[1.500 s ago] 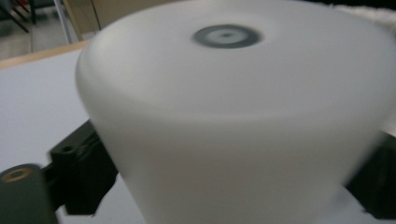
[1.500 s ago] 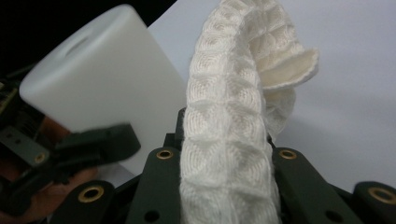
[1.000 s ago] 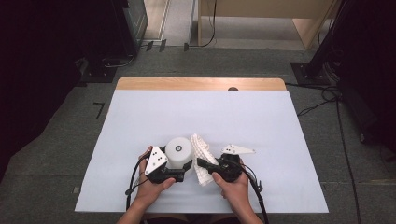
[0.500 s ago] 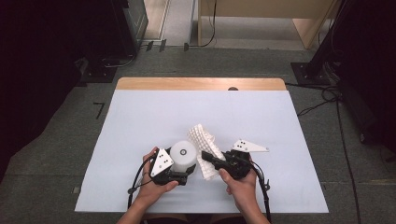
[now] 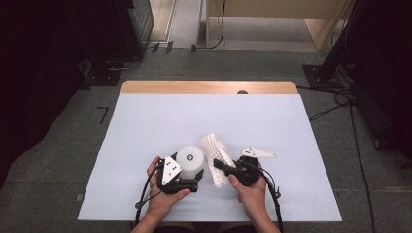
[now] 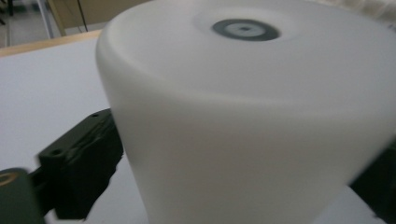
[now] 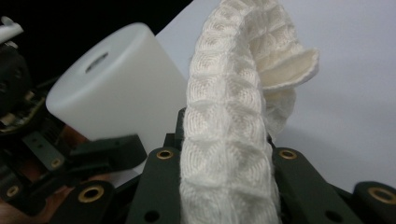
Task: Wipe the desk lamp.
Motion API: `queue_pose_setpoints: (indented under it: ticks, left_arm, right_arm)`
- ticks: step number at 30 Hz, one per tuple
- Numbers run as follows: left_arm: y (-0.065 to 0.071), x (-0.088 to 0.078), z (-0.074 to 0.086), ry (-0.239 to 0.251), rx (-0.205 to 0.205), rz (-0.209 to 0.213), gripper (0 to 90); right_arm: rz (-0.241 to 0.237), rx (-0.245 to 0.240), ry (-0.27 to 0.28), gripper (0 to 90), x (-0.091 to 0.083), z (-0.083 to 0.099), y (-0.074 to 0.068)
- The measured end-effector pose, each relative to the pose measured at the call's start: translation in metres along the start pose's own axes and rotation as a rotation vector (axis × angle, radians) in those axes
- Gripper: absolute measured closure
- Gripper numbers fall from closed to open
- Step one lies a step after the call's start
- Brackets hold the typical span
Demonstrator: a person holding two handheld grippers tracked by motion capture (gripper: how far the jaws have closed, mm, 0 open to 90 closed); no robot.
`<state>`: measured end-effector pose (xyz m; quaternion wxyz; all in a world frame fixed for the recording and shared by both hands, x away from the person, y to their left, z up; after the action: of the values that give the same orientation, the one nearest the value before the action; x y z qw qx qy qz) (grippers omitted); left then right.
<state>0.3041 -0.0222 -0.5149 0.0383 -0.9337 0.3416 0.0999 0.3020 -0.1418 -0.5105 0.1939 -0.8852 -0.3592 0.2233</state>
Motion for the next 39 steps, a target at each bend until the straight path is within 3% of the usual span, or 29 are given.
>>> queue_pose_setpoints:
  ticks: [4,10,17,31,34,39]
  left_arm:
    - [-0.005,-0.001,-0.004,-0.004,-0.017,0.029,8.7]
    - [-0.015,-0.010,-0.023,0.068,-0.073,0.089,8.8]
    - [-0.008,-0.010,-0.024,0.069,-0.042,0.132,8.9]
    - [0.006,-0.005,-0.015,0.021,0.020,0.182,8.9]
    - [0.004,-0.005,-0.015,0.025,0.043,0.180,8.8]
    - [-0.007,-0.003,-0.010,0.010,0.045,0.160,8.7]
  right_arm:
    - [0.000,0.007,-0.018,73.9,0.004,0.006,-0.001]
    - [-0.017,-0.002,-0.032,73.9,0.008,0.010,-0.007]
    - [-0.045,-0.020,-0.045,74.0,0.012,0.012,-0.022]
    - [-0.092,-0.057,0.053,74.0,-0.007,-0.019,-0.031]
    - [-0.090,-0.061,0.084,73.9,-0.012,-0.028,-0.031]
    - [-0.062,-0.057,0.078,73.9,-0.012,-0.026,-0.023]
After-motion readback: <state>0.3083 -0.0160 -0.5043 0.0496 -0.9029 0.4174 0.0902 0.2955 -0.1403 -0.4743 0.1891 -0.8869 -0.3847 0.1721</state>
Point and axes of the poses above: each handheld gripper's, and its own axes: x roughly forward along the jaws, z roughly out of its underside, y roughly to its right, the point moved 10 cm from there along x, roughly forward along the jaws, and after that the axes turned 10 degrees about y, right-handed, at the moved point
